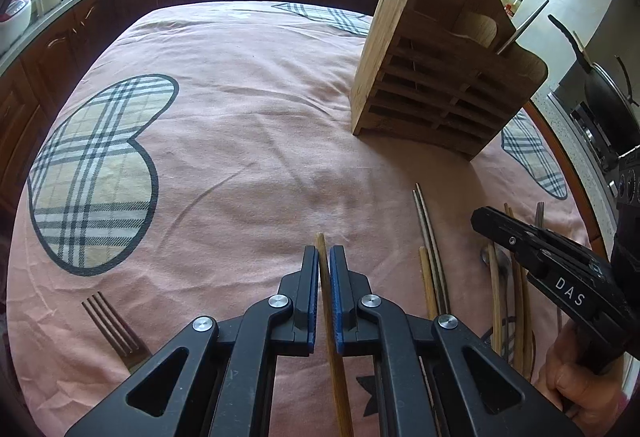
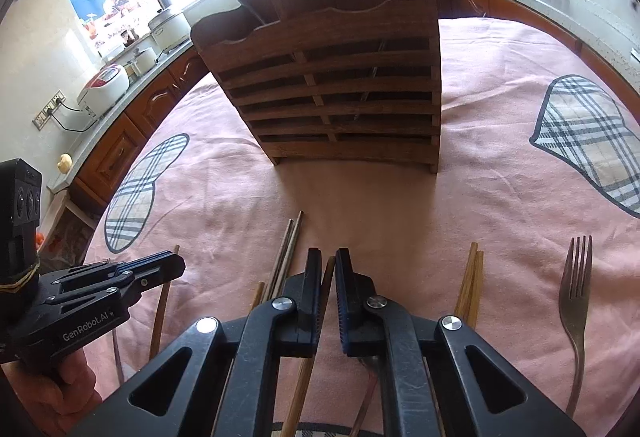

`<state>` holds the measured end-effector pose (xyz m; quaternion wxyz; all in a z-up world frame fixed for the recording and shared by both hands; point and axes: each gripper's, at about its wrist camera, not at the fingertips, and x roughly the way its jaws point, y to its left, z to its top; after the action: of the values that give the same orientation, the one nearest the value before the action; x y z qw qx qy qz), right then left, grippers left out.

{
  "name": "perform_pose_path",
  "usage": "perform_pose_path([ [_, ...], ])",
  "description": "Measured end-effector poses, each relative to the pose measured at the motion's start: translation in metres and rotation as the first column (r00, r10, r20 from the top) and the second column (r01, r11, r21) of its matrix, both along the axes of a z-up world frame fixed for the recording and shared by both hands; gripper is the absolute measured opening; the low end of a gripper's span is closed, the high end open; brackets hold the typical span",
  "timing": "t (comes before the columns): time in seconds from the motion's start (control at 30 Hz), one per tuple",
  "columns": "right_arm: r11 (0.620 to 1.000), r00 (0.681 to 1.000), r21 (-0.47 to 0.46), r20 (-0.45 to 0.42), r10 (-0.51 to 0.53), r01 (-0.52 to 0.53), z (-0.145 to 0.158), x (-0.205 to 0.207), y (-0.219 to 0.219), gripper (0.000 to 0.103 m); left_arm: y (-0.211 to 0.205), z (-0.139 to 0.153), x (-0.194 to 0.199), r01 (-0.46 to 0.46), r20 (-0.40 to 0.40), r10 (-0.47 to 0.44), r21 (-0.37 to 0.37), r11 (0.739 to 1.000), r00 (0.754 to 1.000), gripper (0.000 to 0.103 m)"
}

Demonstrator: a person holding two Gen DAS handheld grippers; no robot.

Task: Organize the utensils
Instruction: 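Close the right tool on wooden chopsticks while the left tool grasps one, then lift the chopsticks with both tools and carry them over the wooden holder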

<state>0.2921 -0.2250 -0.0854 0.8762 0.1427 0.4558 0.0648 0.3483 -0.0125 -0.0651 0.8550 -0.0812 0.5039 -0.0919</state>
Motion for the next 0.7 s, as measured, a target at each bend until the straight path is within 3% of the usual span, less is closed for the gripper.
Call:
perform_pose_path([
  [0.23, 1.0, 0.999, 0.029, 0.048, -0.004, 0.003, 0.023, -0.014, -0.002, 0.005, 0.013, 0.028, -0.026, -0.007, 0.043, 0.009, -0.042, 0.999, 0.999, 0.004],
  [0.7, 0.996, 0.979, 0.09, 0.202, -0.007, -0.011, 0.095, -0.058, -0.003, 0.004, 0.03, 0.11, -0.099, 0.01, 0.207, 0.011, -0.102, 0.995, 0.978, 0.003],
])
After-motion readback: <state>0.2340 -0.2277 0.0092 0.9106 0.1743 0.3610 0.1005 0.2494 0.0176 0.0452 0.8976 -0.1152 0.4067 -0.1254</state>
